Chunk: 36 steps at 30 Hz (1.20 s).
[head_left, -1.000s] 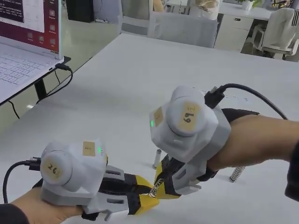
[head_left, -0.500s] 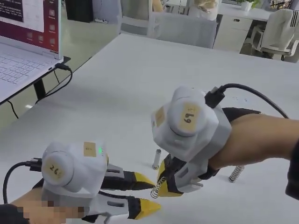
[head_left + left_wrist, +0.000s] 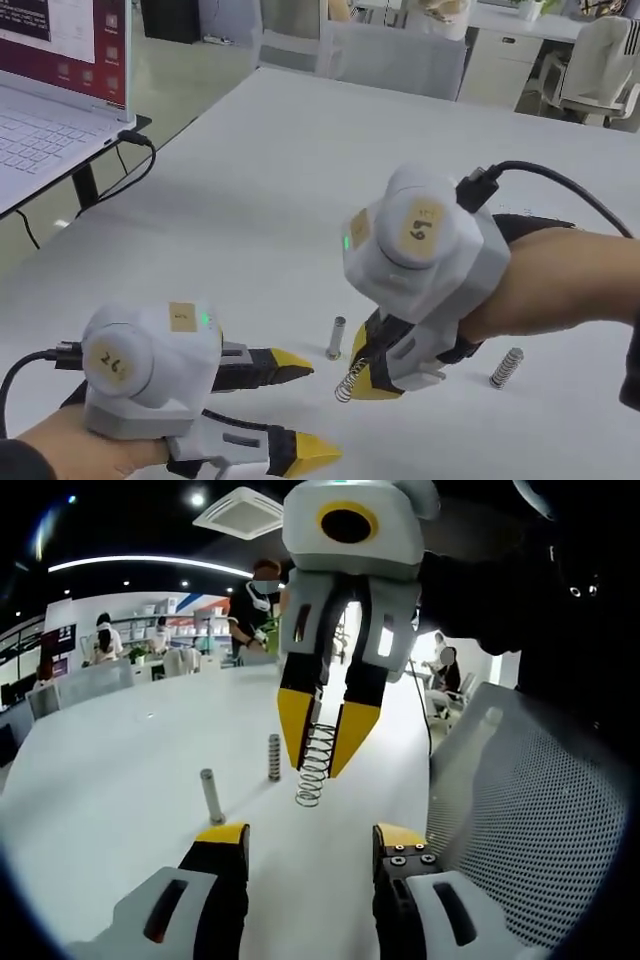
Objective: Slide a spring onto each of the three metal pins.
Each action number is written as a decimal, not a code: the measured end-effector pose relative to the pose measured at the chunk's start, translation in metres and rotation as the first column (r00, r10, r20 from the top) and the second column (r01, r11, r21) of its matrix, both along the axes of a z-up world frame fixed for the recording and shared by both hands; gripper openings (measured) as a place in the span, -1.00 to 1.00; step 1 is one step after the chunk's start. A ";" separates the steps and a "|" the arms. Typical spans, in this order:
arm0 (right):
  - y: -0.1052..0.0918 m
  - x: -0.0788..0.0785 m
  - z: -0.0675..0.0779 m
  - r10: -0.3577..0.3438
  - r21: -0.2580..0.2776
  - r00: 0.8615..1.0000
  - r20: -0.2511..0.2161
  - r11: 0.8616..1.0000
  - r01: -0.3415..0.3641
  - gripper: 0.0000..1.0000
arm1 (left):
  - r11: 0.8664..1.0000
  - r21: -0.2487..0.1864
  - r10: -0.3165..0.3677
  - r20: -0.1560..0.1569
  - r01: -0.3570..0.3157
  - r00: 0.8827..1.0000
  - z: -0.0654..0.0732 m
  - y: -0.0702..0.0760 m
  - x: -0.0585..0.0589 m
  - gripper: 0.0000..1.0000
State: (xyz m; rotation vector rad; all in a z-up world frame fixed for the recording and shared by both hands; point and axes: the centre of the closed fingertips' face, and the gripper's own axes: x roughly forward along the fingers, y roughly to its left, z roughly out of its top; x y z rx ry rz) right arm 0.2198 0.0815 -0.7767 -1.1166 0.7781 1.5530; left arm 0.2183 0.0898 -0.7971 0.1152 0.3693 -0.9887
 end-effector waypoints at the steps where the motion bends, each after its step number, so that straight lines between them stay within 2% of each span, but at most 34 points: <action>1: 0.000 0.001 0.000 -0.002 -0.001 1.000 0.001 1.000 0.002 -0.83 | 1.000 -0.002 0.003 -0.001 -0.003 1.000 0.000 0.000 0.000 -0.09; 13: -0.001 0.018 0.010 -0.032 0.012 0.999 0.026 0.999 0.031 -0.83 | 0.999 -0.015 0.045 0.000 -0.045 0.999 0.000 0.005 0.004 0.17; 26: 0.002 0.047 0.022 -0.060 0.011 0.996 0.068 0.998 0.059 -0.83 | 0.998 -0.020 0.067 0.001 -0.067 0.998 -0.002 0.009 0.004 0.27; 34: 0.008 0.063 0.021 -0.062 -0.010 0.994 0.092 0.998 0.063 -0.83 | 0.997 -0.023 0.076 0.004 -0.076 0.997 -0.001 0.013 0.004 0.30; 36: 0.010 0.065 0.020 -0.061 -0.014 0.994 0.086 0.998 0.063 -0.83 | 0.997 -0.020 0.076 0.005 -0.076 0.997 -0.002 0.013 0.004 0.29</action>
